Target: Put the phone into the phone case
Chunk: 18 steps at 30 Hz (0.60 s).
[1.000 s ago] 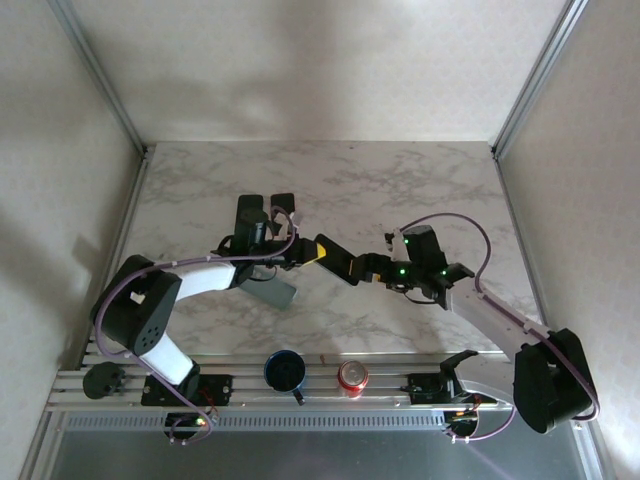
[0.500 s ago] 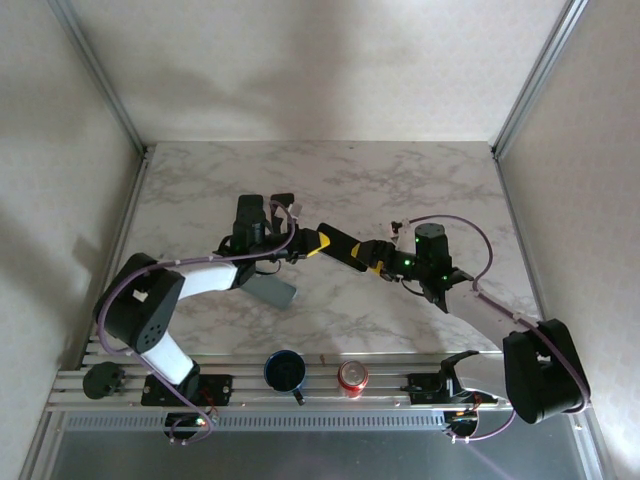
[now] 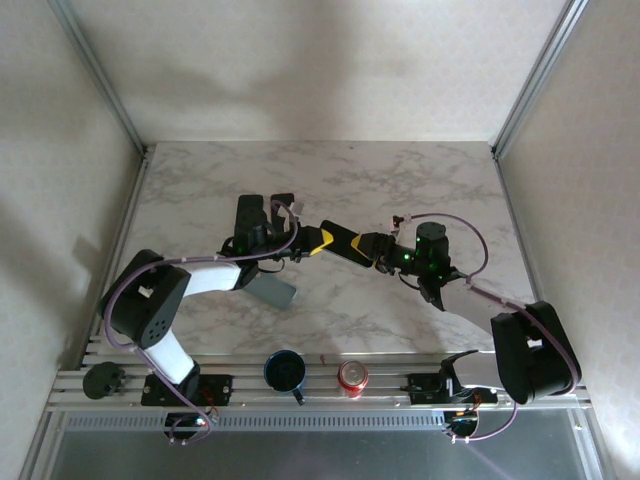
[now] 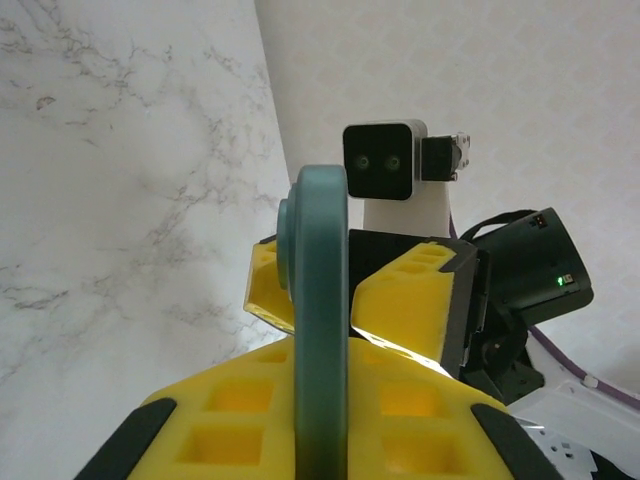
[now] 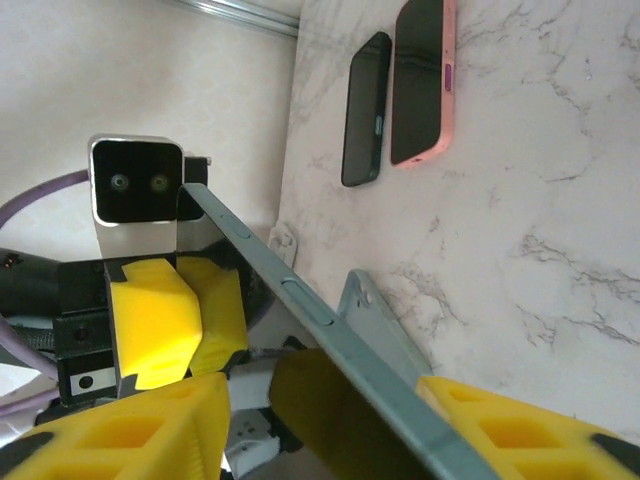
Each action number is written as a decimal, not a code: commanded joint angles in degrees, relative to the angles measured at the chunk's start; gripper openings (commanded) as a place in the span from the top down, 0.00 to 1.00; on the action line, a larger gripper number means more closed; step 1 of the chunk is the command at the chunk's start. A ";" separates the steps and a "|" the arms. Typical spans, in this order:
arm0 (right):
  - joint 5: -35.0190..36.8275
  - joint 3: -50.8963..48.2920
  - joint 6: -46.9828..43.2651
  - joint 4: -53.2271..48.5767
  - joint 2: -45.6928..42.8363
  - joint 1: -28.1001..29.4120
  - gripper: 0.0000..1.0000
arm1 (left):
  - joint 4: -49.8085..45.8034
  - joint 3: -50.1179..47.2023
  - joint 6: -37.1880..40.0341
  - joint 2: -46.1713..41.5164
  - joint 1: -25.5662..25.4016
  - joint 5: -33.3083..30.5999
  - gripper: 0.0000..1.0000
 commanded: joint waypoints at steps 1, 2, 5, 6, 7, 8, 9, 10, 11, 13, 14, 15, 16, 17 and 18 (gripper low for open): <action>-2.64 0.73 0.56 6.14 -0.09 0.01 0.57 | 2.76 -0.13 -0.85 0.92 -1.20 2.53 1.00; -2.56 0.65 0.46 5.96 -0.43 -0.02 0.60 | 2.71 -0.14 -0.77 0.93 -1.17 2.47 1.00; -2.34 0.90 -0.52 3.78 -1.61 -0.01 0.74 | 1.39 0.21 -0.12 1.19 -1.11 1.82 1.00; -2.08 0.99 -0.96 2.80 -2.06 0.01 0.81 | 0.53 0.42 0.24 1.30 -1.06 1.38 0.97; -1.72 1.07 -1.61 1.35 -2.75 -0.03 0.87 | -0.46 0.64 0.82 1.38 -1.06 0.91 0.94; -1.27 1.17 -2.46 -0.33 -3.54 0.01 0.91 | -1.33 0.87 1.24 1.58 -1.02 0.50 0.92; -0.93 1.32 -3.18 -1.84 -4.27 -0.03 0.94 | -1.53 0.91 1.35 1.77 -0.98 0.22 0.89; -0.59 1.47 -3.98 -3.87 -5.09 -0.03 0.95 | -1.62 1.01 1.43 1.88 -0.93 -0.17 0.83; -0.22 1.67 -4.80 -5.64 -5.85 -0.01 0.97 | -1.60 1.10 1.37 2.13 -0.86 -0.43 0.80; 0.07 1.92 -5.82 -7.78 -6.83 0.01 1.00 | -1.00 1.09 1.00 2.42 -0.85 -0.66 0.76; 0.18 2.03 -6.25 -8.71 -7.20 0.01 1.00 | -0.85 1.11 0.89 2.52 -0.90 -0.94 0.73; 0.29 2.09 -6.55 -9.39 -7.49 -0.03 1.00 | -0.81 1.20 0.82 2.62 -0.78 -1.11 0.73; 0.26 2.12 -6.73 -9.89 -7.82 -0.03 1.00 | -0.81 1.23 0.82 2.63 -0.69 -1.31 0.72; 0.29 2.14 -6.84 -10.31 -8.01 -0.01 1.00 | -0.81 1.18 0.82 2.61 -0.67 -1.46 0.69; 0.31 2.14 -6.97 -10.56 -8.30 -0.03 1.00 | -0.85 1.22 0.82 2.53 -0.54 -1.66 0.68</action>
